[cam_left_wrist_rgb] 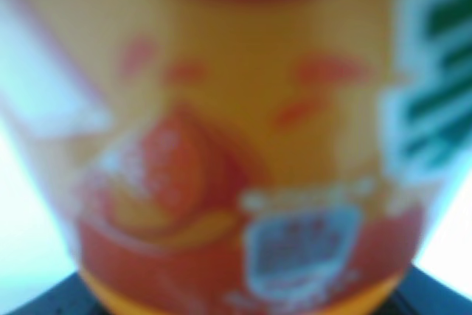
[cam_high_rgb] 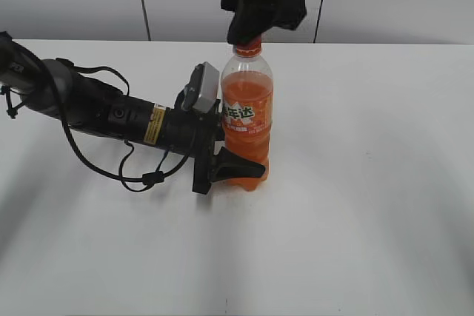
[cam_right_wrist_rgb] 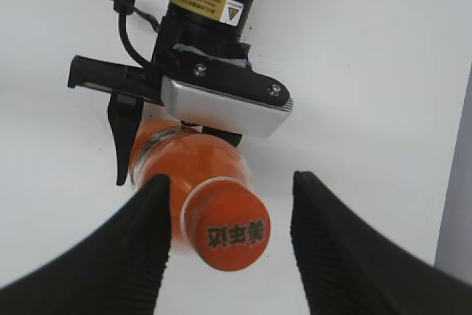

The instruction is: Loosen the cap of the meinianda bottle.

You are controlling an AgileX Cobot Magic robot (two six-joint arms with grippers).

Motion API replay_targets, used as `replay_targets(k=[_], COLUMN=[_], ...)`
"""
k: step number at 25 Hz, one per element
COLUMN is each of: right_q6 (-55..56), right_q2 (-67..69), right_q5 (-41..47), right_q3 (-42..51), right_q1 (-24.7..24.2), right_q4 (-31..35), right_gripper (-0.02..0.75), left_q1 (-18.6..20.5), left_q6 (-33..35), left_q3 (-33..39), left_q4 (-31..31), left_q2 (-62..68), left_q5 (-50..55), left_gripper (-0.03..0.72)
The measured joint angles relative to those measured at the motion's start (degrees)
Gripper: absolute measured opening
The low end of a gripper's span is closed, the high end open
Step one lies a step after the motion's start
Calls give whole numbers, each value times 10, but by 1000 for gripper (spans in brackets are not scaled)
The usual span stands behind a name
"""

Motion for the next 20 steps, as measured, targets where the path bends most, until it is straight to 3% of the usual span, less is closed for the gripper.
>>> replay_targets(k=[13, 20], right_q6=[554, 832], right_q2=[-9, -9], right_q5=[0, 0], right_q3=[-37, -37], right_q1=[0, 0], right_q4=[3, -53], right_gripper=[398, 398], left_q1=[0, 0], left_q6=[0, 0], left_q3=[0, 0], left_q4=[0, 0], left_q2=[0, 0], left_q5=[0, 1], left_gripper=[410, 410])
